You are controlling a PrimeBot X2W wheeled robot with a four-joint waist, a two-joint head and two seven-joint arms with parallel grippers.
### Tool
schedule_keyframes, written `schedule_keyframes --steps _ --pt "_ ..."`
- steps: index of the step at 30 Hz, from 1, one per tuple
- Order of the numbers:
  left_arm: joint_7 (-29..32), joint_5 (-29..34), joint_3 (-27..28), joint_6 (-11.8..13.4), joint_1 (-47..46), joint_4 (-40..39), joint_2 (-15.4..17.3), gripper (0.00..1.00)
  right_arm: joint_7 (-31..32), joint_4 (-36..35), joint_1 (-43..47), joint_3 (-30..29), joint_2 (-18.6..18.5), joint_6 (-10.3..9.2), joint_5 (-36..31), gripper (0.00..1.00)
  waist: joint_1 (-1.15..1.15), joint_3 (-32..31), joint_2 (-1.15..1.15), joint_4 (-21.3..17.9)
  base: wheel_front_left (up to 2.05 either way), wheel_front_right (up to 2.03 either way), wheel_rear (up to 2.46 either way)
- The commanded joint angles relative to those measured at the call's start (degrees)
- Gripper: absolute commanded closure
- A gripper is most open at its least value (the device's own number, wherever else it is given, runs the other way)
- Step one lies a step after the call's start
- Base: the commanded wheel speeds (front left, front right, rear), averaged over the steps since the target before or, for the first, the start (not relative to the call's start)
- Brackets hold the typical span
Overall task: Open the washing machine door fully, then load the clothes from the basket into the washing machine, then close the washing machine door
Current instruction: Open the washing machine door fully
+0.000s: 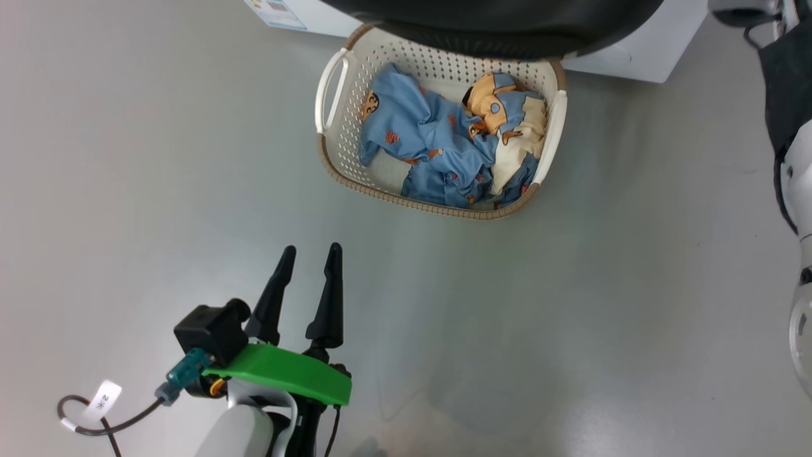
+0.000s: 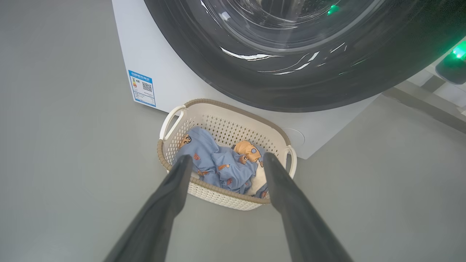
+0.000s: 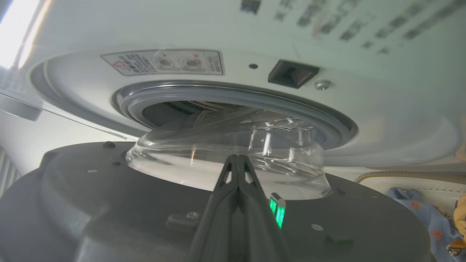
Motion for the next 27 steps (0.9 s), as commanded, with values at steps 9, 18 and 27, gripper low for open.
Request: schedule_keyframes --steps 9,18,27 --pt "-0.37 0.63 2.97 0.52 0.42 -0.59 1.20 0.00 2.45 -2.84 6.12 2.35 3.61 0.10 0.80 1.00 0.00 -3.17 0.00 -0.81 0.00 0.00 0.00" --pt "-0.37 1.62 3.64 0.68 1.38 -0.42 1.20 0.00 3.48 -3.97 11.35 3.28 4.57 0.10 1.84 1.00 0.00 -6.28 0.00 -1.54 0.00 0.00 0.00" --pt "-0.37 2.94 3.82 0.56 2.30 -0.18 1.20 0.00 5.32 -4.85 14.76 4.80 5.73 0.10 2.49 1.00 0.00 -8.78 0.00 -1.79 0.00 0.00 0.00"
